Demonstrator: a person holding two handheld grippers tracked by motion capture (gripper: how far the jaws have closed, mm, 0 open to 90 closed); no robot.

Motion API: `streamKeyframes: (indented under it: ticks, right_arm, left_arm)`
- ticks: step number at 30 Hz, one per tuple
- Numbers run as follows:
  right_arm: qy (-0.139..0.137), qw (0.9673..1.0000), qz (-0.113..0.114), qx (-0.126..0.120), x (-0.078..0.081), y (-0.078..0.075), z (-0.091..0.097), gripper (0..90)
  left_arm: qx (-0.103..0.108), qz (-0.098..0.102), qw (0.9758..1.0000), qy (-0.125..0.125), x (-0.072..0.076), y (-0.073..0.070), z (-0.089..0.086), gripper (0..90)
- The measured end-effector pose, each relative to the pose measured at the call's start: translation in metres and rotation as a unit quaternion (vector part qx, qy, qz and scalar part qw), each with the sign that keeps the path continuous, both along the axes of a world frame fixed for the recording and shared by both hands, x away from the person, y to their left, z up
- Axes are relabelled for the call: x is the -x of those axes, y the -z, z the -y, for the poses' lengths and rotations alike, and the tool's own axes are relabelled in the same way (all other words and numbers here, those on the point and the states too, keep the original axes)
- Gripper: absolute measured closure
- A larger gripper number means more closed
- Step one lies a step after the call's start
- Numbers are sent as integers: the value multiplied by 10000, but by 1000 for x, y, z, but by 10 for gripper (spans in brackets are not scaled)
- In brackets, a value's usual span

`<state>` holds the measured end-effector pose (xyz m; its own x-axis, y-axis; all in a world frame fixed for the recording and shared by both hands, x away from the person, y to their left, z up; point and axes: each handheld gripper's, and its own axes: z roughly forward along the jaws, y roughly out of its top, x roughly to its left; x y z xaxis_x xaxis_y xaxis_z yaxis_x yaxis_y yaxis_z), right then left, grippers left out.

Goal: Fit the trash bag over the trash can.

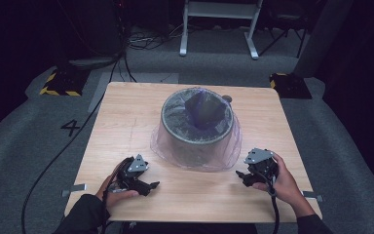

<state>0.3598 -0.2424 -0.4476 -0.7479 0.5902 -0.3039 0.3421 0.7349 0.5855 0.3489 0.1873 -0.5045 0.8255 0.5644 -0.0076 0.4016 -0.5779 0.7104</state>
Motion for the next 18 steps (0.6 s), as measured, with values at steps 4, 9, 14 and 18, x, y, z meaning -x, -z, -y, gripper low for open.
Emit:
streamKeyframes:
  ticks: [4,9,14,18]
  right_arm:
    - [69,9999,50,57,4,3,9,185]
    - [194,9998,23,-17,8,8,22,186]
    - [341,9994,8,-37,12,14,32,187]
    - [420,9991,19,-92,14,17,39,187]
  left_arm:
    - [-2,2,10000,3,0,0,0,129]
    - [0,1,10000,0,0,0,0,129]
    - [-1,1,10000,1,0,0,0,129]
    - [2,1,10000,2,0,0,0,129]
